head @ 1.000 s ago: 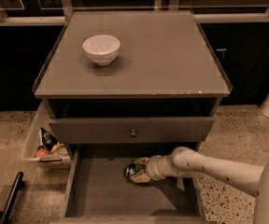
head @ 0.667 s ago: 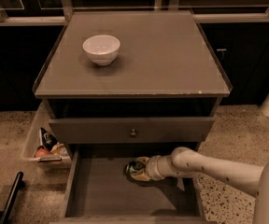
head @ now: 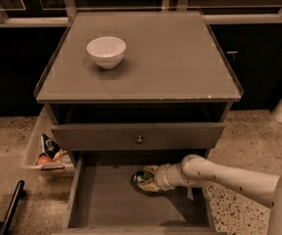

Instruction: Pick green can from middle drawer and place on counter

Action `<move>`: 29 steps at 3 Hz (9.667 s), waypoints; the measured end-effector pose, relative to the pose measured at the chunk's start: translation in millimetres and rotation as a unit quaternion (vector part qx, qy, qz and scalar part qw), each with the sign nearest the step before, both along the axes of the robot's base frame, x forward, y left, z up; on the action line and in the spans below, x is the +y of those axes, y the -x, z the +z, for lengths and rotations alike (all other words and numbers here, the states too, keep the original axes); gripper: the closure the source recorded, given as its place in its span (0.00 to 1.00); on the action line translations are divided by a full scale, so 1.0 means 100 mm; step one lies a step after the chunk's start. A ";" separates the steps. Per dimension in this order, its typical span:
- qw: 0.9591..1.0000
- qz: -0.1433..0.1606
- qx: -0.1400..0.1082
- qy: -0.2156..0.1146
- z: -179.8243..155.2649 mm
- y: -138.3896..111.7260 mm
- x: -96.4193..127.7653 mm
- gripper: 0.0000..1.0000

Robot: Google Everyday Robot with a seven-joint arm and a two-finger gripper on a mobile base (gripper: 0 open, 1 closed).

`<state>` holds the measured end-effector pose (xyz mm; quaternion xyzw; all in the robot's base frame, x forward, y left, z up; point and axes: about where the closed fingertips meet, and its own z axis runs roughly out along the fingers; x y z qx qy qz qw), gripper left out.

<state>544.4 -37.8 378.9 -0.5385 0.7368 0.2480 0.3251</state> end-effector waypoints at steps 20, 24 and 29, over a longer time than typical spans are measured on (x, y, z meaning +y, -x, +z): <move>0.979 0.058 -0.198 0.007 5.28 -1.35 -0.77 1.00; 0.989 0.034 -0.141 0.031 4.79 -1.51 -0.82 0.81; 0.989 0.034 -0.141 0.031 4.79 -1.51 -0.82 0.00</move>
Offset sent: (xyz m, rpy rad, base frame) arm -0.0246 -0.0317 0.1247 0.0803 -0.1153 0.0952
